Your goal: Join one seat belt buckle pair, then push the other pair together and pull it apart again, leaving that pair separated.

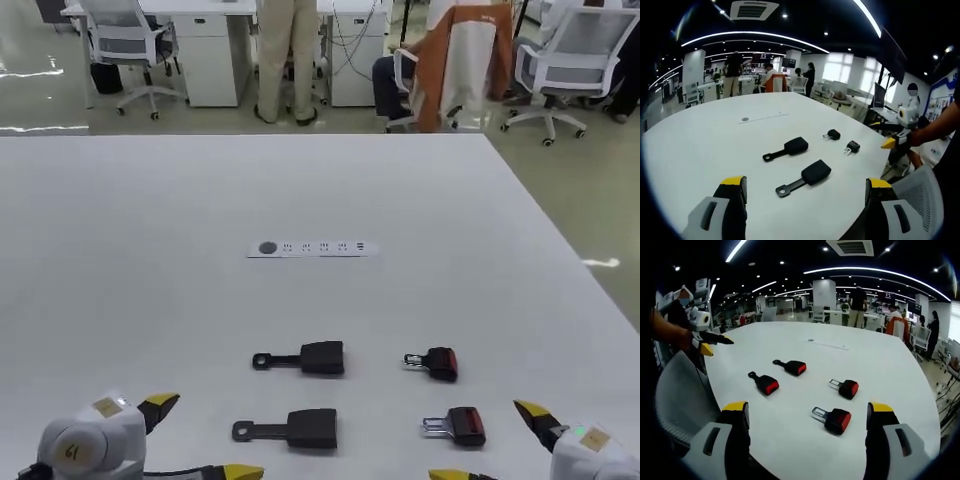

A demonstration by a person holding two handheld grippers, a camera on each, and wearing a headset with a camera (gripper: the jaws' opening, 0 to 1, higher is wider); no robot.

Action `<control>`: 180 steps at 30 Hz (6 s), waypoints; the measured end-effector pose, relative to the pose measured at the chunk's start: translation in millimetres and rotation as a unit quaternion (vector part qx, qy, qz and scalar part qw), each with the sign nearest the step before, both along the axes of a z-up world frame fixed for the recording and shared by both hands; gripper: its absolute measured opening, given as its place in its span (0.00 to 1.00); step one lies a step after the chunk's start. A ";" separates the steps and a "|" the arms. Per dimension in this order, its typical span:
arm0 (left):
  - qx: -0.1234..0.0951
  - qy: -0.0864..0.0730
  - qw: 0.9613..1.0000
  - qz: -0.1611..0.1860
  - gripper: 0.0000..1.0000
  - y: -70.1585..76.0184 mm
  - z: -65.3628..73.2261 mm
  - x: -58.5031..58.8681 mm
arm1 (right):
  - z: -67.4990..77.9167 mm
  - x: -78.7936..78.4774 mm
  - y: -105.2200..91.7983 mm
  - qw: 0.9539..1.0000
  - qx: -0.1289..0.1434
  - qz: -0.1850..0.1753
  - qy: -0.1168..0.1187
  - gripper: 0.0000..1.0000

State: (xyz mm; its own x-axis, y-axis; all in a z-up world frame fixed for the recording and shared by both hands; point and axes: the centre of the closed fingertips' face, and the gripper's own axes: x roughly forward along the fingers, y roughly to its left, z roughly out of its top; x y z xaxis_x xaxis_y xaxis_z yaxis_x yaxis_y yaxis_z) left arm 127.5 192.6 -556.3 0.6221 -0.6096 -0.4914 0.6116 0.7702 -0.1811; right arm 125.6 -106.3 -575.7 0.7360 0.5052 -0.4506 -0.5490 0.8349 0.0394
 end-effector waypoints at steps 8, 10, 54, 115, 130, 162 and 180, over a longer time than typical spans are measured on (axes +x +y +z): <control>-0.003 0.005 1.000 -0.011 1.00 -9.0 -3.8 4.5 | -2.5 7.9 -3.7 1.000 -0.002 0.002 0.007 0.96; -0.002 0.006 1.000 -0.013 1.00 -11.8 -4.8 6.7 | -3.9 10.5 -5.5 1.000 -0.003 0.002 0.009 0.96; 0.015 0.053 0.995 -0.087 0.97 -57.5 -52.4 49.6 | -46.7 58.9 -1.4 0.996 -0.030 0.053 0.072 0.87; 0.162 0.030 0.916 -0.365 0.57 -102.9 -127.3 50.6 | -110.8 48.3 -23.7 0.923 -0.130 0.327 0.157 0.51; 0.173 0.008 0.905 -0.388 0.34 -100.2 -131.5 46.5 | -107.1 51.2 -23.3 0.909 -0.181 0.353 0.126 0.37; 0.191 0.038 0.901 -0.388 0.33 -99.6 -134.6 51.3 | -117.0 51.5 2.0 0.916 -0.189 0.326 0.135 0.35; 0.197 0.044 0.901 -0.384 0.33 -101.1 -134.1 50.9 | -122.1 50.6 43.4 0.916 -0.187 0.331 0.128 0.36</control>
State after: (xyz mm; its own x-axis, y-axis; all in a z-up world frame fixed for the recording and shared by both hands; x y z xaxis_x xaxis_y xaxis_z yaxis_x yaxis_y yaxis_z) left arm 178.5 91.5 -690.4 0.0392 -0.6118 -0.7901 0.9881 0.1413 -0.0604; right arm 176.2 -62.9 -697.8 0.1703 0.5775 -0.7985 -0.9529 0.3030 0.0159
